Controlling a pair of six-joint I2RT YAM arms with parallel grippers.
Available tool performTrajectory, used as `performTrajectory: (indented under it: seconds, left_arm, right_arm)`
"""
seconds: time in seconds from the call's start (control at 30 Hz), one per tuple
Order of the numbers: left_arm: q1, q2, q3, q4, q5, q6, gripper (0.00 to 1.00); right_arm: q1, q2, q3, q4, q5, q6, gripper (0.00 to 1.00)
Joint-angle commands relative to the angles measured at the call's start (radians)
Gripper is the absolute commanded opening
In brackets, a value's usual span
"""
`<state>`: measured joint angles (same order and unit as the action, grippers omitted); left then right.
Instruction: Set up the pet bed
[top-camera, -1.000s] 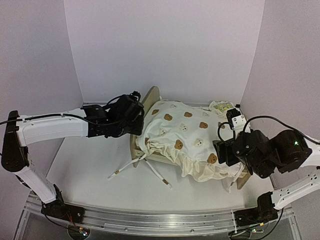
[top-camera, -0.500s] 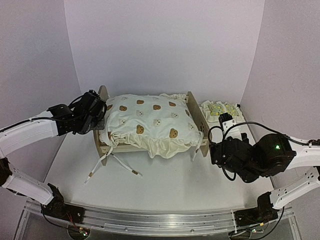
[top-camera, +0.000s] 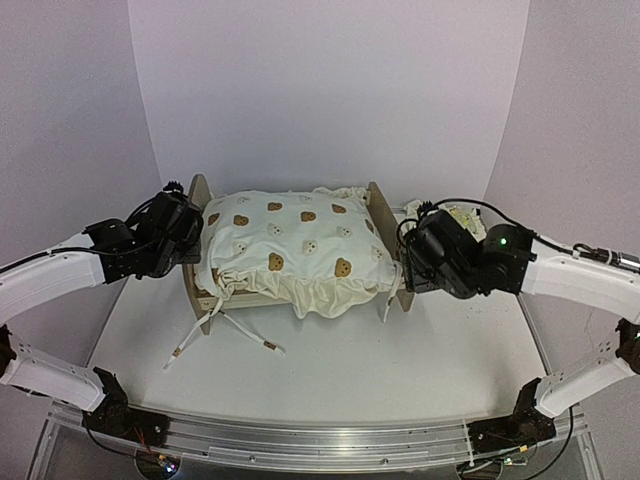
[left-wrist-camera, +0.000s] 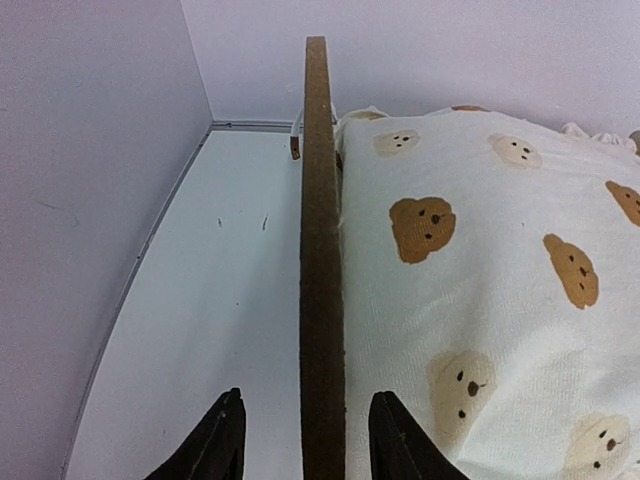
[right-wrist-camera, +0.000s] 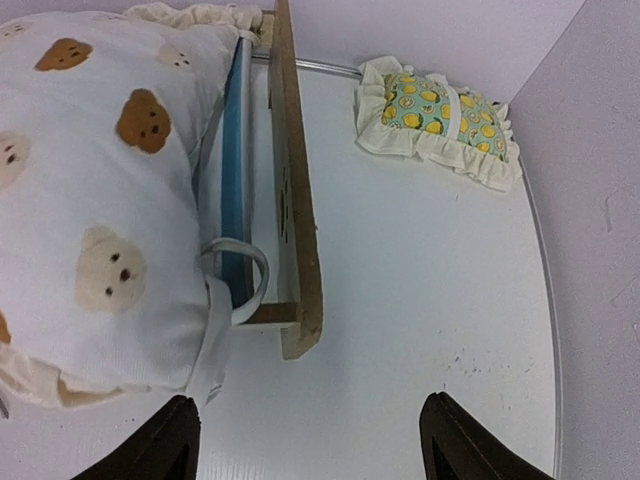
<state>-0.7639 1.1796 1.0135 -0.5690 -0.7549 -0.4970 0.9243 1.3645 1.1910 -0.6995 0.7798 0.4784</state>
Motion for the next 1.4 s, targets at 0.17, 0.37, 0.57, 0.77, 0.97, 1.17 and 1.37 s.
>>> performTrajectory:
  seconds: [0.17,0.37,0.57,0.77,0.97,1.17,1.37]
  left_arm:
    - [-0.002,-0.052,-0.042,0.035,0.022,0.020,0.46]
    - [-0.001,-0.070,-0.084,0.053,0.048,0.020,0.46]
    - [-0.002,-0.063,-0.114,0.087,0.023,0.042,0.46]
    - [0.027,0.042,-0.091,0.163,0.012,0.097,0.49]
    - [0.147,0.160,-0.038,0.249,0.106,0.167,0.48]
    - [0.234,0.288,0.063,0.327,0.213,0.230,0.47]
    - [0.300,0.442,0.205,0.357,0.299,0.279,0.46]
  right_arm:
    - [-0.330,0.344,0.323,0.083,-0.403,-0.116,0.77]
    - [-0.414,0.536,0.448,0.073,-0.512,-0.121,0.68]
    - [-0.422,0.566,0.424,0.068,-0.553,-0.120,0.30]
    - [-0.419,0.475,0.280,0.068,-0.556,-0.028,0.02]
    - [-0.395,0.326,0.089,0.073,-0.477,0.122,0.00]
    - [-0.333,0.215,-0.114,0.129,-0.438,0.304,0.00]
    - [-0.218,0.132,-0.238,0.187,-0.374,0.448,0.00]
